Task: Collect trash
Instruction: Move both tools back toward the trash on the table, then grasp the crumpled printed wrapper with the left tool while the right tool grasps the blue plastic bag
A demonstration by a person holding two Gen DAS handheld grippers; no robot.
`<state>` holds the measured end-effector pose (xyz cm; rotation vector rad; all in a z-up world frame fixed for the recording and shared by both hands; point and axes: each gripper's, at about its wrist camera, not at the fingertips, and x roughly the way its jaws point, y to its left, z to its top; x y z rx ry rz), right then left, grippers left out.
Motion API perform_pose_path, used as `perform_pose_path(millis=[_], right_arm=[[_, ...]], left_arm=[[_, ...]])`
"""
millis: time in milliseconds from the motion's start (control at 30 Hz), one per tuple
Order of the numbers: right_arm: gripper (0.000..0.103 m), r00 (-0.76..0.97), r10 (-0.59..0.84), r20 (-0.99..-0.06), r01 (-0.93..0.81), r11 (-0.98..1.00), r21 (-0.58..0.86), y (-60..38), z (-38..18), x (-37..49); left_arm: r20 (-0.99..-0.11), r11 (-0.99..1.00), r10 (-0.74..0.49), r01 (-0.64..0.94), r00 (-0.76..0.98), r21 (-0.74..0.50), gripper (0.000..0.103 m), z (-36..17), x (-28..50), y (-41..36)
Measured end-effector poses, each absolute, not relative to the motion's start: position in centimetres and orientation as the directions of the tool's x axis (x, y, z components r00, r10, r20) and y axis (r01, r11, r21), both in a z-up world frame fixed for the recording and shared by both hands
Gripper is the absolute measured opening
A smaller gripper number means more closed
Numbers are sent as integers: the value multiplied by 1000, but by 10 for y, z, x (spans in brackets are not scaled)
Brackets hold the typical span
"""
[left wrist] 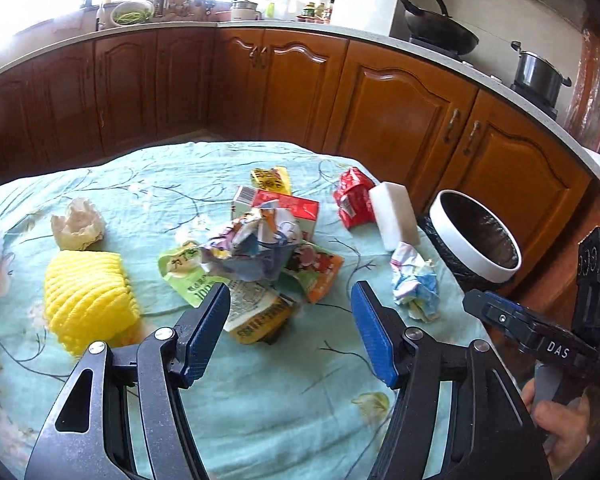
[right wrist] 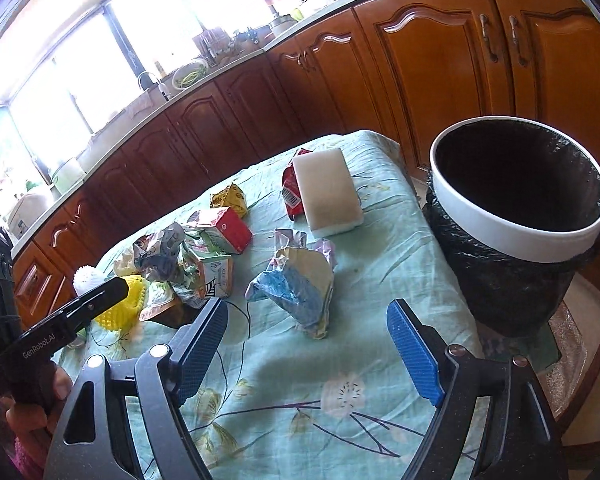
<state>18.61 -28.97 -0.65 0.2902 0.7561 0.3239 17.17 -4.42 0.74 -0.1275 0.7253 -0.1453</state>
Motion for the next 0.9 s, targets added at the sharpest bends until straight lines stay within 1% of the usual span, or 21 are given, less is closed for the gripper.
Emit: perform_pose_path(millis=[33, 100, 167, 433, 467, 500, 533, 567, 600, 633, 700, 733, 800, 900], right_arm=[[84, 677, 388, -626, -184, 912, 366, -286, -8, 189], [84, 666, 392, -634, -187, 911, 367, -280, -11, 195], [84, 662, 391, -639, -188, 913, 363, -277, -13, 201], [83, 633, 394, -666, -188, 913, 362, -269, -22, 221], [83, 627, 397, -671, -184, 912, 367, -269, -25, 223], [81, 621, 400, -674, -182, 910, 373, -268, -26, 224], [78, 618, 403, -675, -181, 909, 376, -268, -28, 224], [67, 616, 402, -677, -180, 909, 375, -268, -29, 224], [53, 613, 406, -678, -182, 907, 379, -268, -30, 224], [49, 609, 413, -678, -184, 904, 386, -269, -30, 224], [46, 613, 416, -672, -192, 903, 384, -269, -29, 221], [45, 613, 419, -670, -197, 902, 384, -269, -28, 219], [44, 615, 435, -658, -209, 894, 396, -270, -25, 215], [44, 625, 445, -642, -226, 889, 397, -272, -17, 207]], left_arm=[[-652, 983, -168, 79, 739, -163, 66, 7, 174, -41], [-659, 984, -162, 71, 734, -164, 75, 5, 182, -36], [-663, 986, -146, 58, 734, -154, 78, 2, 189, -29], [-680, 991, -130, 87, 722, -97, 78, -7, 223, -33], [-684, 991, -133, 92, 717, -97, 74, -9, 225, -34], [-688, 990, -139, 94, 712, -102, 65, -10, 227, -34], [-695, 989, -146, 98, 704, -109, 60, -12, 229, -34], [-700, 988, -157, 102, 696, -120, 54, -13, 230, -33], [-702, 985, -169, 107, 692, -132, 50, -14, 230, -32], [-700, 983, -180, 110, 691, -144, 48, -13, 229, -31], [-695, 979, -200, 121, 691, -161, 41, -11, 226, -29], [-693, 978, -208, 125, 690, -169, 40, -10, 224, -29], [-692, 975, -220, 130, 688, -181, 35, -7, 220, -29], [-680, 971, -237, 138, 694, -198, 34, 2, 211, -30]])
